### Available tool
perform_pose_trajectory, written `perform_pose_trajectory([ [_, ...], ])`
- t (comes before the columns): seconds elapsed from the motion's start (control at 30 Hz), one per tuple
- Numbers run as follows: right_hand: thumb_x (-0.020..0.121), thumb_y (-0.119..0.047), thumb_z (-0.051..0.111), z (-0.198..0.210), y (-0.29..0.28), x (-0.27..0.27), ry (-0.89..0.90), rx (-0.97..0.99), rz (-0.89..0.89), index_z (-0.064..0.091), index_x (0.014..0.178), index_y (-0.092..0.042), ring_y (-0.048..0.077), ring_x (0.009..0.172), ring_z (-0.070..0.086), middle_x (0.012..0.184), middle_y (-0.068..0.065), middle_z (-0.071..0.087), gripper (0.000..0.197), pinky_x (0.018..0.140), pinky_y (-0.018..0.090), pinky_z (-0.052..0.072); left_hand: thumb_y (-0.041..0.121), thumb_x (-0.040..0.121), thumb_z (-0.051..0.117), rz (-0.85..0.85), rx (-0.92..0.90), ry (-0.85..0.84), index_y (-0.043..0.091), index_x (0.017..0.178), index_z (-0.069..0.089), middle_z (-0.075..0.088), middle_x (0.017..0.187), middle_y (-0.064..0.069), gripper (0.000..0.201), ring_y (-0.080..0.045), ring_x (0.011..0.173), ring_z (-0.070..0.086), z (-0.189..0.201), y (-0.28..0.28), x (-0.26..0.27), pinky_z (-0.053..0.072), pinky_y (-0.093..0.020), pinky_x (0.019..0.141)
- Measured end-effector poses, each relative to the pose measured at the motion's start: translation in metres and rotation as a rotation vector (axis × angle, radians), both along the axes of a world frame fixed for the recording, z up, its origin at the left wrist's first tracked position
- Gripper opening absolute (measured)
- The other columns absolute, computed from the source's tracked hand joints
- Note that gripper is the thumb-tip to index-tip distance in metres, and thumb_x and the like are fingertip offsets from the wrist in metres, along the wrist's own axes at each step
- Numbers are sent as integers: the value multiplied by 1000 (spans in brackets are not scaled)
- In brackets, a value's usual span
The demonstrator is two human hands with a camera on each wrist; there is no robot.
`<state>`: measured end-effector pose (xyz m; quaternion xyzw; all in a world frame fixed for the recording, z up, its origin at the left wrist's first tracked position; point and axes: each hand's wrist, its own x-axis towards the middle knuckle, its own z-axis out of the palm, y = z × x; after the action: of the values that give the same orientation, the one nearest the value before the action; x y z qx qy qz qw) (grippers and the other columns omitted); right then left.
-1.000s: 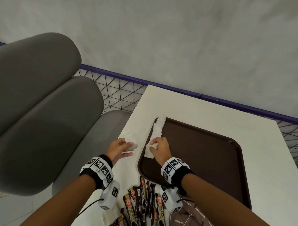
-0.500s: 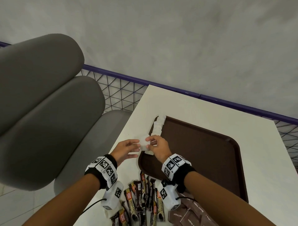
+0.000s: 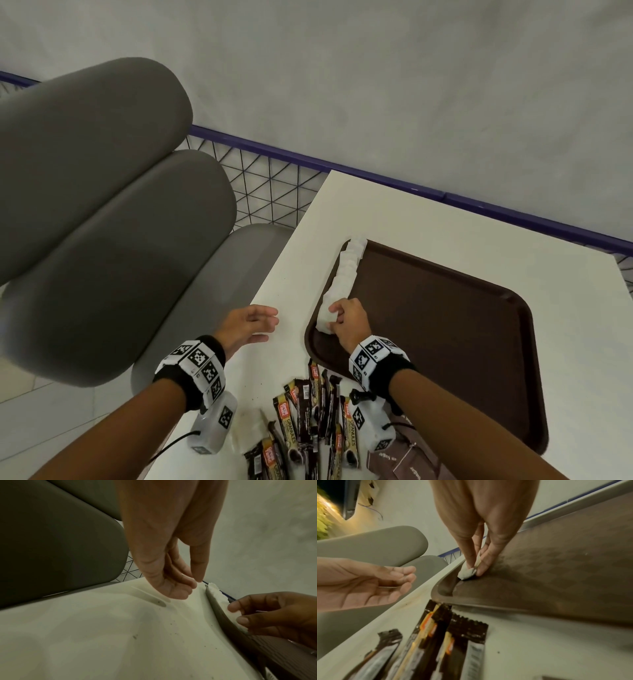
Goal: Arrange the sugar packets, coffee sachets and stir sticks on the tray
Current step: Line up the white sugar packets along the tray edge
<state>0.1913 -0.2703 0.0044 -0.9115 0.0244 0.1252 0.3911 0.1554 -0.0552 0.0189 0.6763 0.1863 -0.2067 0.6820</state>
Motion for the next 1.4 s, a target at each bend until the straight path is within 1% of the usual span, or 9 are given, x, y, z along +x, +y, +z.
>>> perform_pose_trajectory([
  [0.17,79,0,65,-3,3,0,-5,-59,46,57,102,-3,25,98,53,112,10,45,24,90,32,46,-2,83,64,-123,116,17,13,92,65,68,91,-4,17,-14,82,63,-3,8,-6,52,-23,73],
  [0.3,80,-4,65,1,1,-1,-37,-121,83,57,104,-5,22,106,43,111,7,39,26,90,18,36,-1,82,66,-226,182,50,12,92,68,70,86,0,16,-11,78,64,-1,17,-13,52,-19,67],
  [0.5,82,-3,59,18,0,-12,-196,-139,98,54,110,-13,19,117,32,119,6,37,30,82,20,34,3,85,58,-726,451,106,21,91,65,67,85,6,21,-1,73,60,12,27,-29,47,-13,65],
  [0.73,83,-1,54,24,32,-39,-218,-16,374,60,103,-8,16,112,38,110,7,43,22,88,16,31,30,77,75,-972,781,61,15,115,62,63,102,1,43,-11,89,51,15,16,-61,35,-8,66],
  [0.9,84,-2,55,19,51,-58,-48,-13,604,62,100,-7,10,96,39,99,-2,39,19,82,13,29,30,76,74,-1054,915,9,18,108,63,64,102,1,36,-13,86,50,7,15,-78,43,-25,80],
  [1.03,85,-4,58,23,54,-66,18,24,676,64,99,-2,-1,68,40,90,-1,46,15,64,8,32,21,81,67,-1009,929,-75,17,102,66,67,107,-2,22,-15,86,54,3,18,-81,42,-23,76],
  [1.2,84,-19,66,30,53,-67,265,323,477,59,103,-8,-1,67,50,80,-12,54,24,64,8,40,19,83,62,-793,801,-202,12,102,61,62,92,1,20,-13,82,52,20,10,-59,38,-16,64],
  [1.3,81,-4,66,38,45,-59,320,439,386,50,102,-11,3,58,52,73,-3,56,27,55,14,43,16,82,65,-699,717,-270,19,86,58,55,75,5,9,-12,71,51,30,-1,-38,36,-12,59],
  [1.4,80,11,59,45,31,-48,258,487,275,50,102,-6,5,56,53,69,1,56,29,58,18,44,14,82,66,-579,578,-284,27,80,53,54,73,7,18,-7,63,50,35,-13,-18,41,-17,61],
])
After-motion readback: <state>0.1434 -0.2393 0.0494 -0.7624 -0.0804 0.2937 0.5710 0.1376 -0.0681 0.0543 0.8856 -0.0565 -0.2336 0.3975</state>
